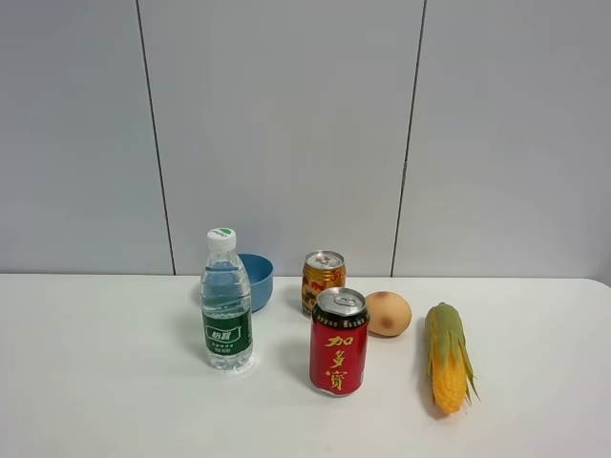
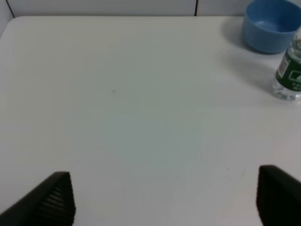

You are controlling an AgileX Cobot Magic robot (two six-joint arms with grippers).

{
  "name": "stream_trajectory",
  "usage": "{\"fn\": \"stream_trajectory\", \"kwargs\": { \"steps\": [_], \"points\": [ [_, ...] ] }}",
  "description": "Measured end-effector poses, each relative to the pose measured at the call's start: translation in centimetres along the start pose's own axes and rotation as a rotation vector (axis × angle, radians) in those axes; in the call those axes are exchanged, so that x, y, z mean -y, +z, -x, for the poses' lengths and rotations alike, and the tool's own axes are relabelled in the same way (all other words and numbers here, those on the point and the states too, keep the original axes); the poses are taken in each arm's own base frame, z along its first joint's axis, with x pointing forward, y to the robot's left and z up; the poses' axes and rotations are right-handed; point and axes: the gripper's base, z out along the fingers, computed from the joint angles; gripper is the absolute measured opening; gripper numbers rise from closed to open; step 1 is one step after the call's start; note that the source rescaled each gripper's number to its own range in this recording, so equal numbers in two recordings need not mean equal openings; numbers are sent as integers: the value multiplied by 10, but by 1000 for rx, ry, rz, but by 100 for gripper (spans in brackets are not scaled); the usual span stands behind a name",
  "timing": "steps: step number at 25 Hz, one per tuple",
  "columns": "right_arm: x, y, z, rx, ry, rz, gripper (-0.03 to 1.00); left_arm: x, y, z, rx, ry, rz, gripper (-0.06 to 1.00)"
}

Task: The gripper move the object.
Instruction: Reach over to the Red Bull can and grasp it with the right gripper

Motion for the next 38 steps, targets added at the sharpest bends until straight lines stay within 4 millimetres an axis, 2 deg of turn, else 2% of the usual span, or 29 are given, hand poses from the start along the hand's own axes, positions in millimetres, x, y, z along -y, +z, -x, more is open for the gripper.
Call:
{"fn": "stream_trajectory", "kwargs": {
  "steps": [6,15,24,28,33,38],
  "points": [
    [5,8,4,-62,-78,-52,100,0,0,0,0,0,0,100],
    [10,51,23,-350,-146,-96,100,0,0,0,0,0,0,100],
    [-13,74,126,-148,-118,58,100,0,0,0,0,0,0,100],
    [-34,96,156,-175,-203,188,100,0,0,0,0,0,0,100],
    [-81,124,187,-199,-343,363,100,0,0,0,0,0,0,100],
    [-134,159,202,-235,-411,459,100,0,0,0,0,0,0,100]
  ]
}}
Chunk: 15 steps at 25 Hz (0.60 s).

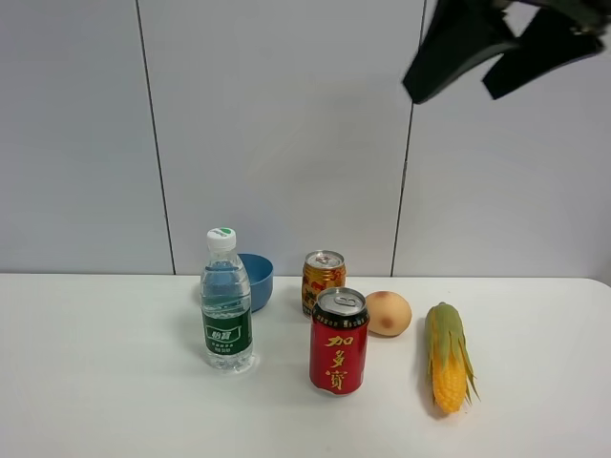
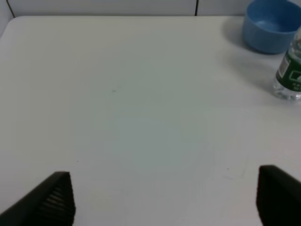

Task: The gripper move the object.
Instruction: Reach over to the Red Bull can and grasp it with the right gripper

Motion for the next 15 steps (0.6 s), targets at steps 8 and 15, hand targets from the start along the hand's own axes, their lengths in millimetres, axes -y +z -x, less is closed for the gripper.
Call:
{"fn": "stream_trajectory", "kwargs": {
  "steps": [8,15],
  "points": [
    [-24,89,47,-123,31,-37,100,0,0,0,0,0,0,100],
    [-19,159,63,-219,138,-150,100,0,0,0,0,0,0,100]
  ]
}}
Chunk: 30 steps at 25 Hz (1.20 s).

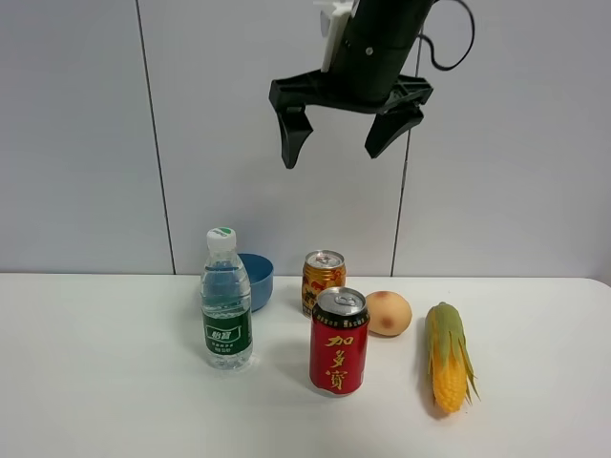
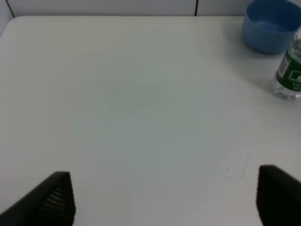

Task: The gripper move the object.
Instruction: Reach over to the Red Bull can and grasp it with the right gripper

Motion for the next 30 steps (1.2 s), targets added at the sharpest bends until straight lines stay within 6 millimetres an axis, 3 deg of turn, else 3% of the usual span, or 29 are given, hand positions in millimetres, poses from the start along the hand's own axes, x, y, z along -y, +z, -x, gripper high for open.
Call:
{"fn": "stream_trajectory", "kwargs": {
  "steps": [7,11,30],
  "points": [
    [-1,64,-6,-81,10,-73,100,0,0,0,0,0,0,100],
    [9,91,-13,-111,64,-123,100,0,0,0,0,0,0,100],
    [28,157,-24,-76,71,-156,100,0,0,0,0,0,0,100]
  ]
}}
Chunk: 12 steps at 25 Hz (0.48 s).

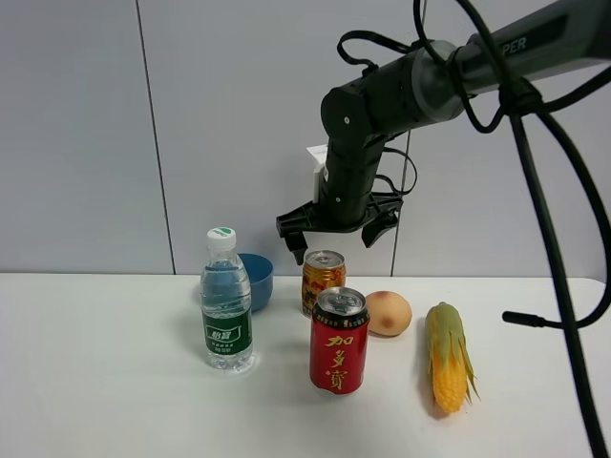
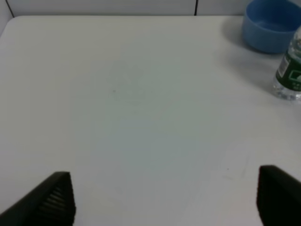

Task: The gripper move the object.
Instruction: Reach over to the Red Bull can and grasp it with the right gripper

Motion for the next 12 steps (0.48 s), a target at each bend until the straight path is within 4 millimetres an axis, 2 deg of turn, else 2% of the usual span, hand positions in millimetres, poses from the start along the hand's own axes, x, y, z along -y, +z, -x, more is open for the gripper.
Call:
{"fn": "stream_trajectory", "kwargs": {
  "steps": [12],
  "points": [
    [-2,37,-9,9,-1,15,100,0,0,0,0,0,0,100]
  ]
}}
